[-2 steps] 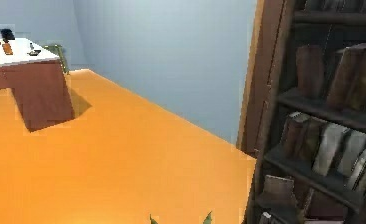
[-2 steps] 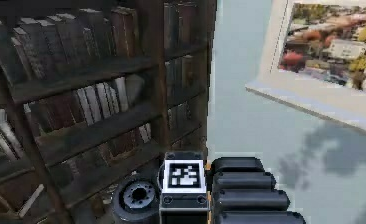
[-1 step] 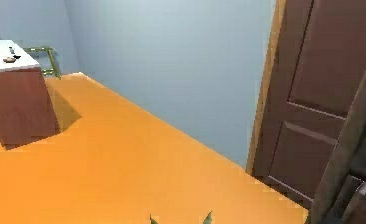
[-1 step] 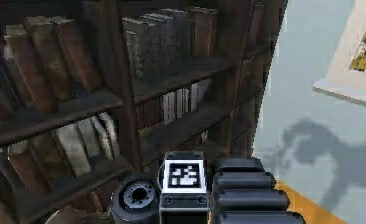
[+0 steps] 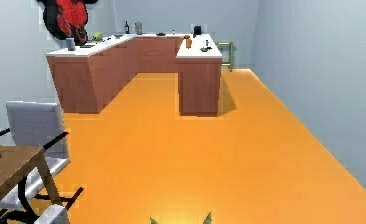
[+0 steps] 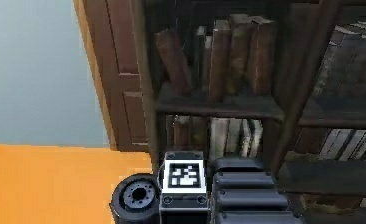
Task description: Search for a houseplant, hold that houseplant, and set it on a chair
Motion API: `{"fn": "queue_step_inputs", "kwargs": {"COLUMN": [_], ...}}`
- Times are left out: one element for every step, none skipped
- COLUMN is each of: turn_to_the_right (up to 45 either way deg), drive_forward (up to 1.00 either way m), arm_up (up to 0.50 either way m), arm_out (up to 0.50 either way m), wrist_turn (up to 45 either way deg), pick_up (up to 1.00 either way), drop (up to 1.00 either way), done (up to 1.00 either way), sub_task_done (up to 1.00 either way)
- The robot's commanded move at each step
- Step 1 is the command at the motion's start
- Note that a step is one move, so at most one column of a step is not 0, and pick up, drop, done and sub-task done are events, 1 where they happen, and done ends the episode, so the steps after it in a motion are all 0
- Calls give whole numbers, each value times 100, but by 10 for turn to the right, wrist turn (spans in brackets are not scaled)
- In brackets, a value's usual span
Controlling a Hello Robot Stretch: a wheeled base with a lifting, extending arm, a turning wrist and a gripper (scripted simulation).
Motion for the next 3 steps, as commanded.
{"fn": "queue_step_inputs", "kwargs": {"turn_to_the_right": [-60, 0, -210], "drive_forward": [0, 50, 0], "arm_up": [0, 0, 0], "arm_out": [0, 0, 0], "wrist_turn": [0, 0, 0], "pick_up": [0, 0, 0], "drop": [0, 0, 0], "done": [0, 0, 0], "sub_task_done": [0, 0, 0]}}
